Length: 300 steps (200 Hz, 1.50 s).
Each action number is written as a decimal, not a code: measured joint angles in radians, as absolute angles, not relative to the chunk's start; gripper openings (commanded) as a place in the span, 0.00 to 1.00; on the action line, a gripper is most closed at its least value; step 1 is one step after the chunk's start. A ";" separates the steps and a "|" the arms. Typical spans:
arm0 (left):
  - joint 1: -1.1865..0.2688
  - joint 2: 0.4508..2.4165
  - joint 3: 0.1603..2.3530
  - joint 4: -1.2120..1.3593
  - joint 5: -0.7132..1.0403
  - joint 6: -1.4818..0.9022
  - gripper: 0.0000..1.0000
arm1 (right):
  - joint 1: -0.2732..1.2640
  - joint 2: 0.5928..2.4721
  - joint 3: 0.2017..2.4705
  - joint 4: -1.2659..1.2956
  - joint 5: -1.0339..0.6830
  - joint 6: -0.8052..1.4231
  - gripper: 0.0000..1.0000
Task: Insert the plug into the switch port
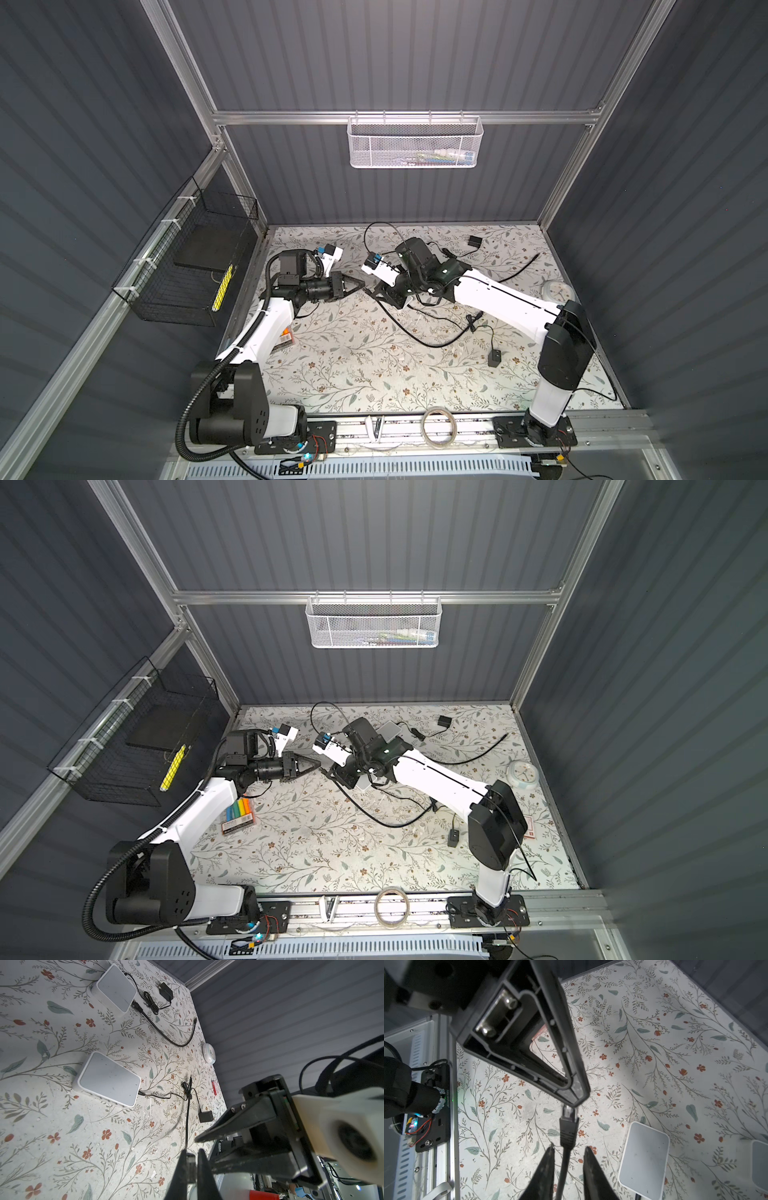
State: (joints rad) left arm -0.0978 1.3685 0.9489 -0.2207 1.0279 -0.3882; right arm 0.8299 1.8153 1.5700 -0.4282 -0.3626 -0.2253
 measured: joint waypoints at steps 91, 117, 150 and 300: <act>-0.098 1.369 0.949 -0.224 1.024 -0.389 0.00 | 0.841 1.871 1.625 -0.442 -0.359 -0.239 0.21; -0.098 1.369 0.949 -0.224 1.025 -0.390 0.00 | 0.844 1.874 1.635 -0.444 -0.358 -0.243 0.19; -0.098 1.367 0.949 -0.225 1.025 -0.393 0.00 | 0.844 1.875 1.641 -0.454 -0.351 -0.241 0.09; -0.025 1.263 1.099 -0.484 0.763 -0.215 0.62 | 0.796 1.796 1.720 -0.608 -0.321 -0.250 0.00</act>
State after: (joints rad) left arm -0.0246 1.2629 1.0992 -0.4839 0.7631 -0.2153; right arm 0.7963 1.7958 1.7199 -0.6079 -0.3214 -0.2504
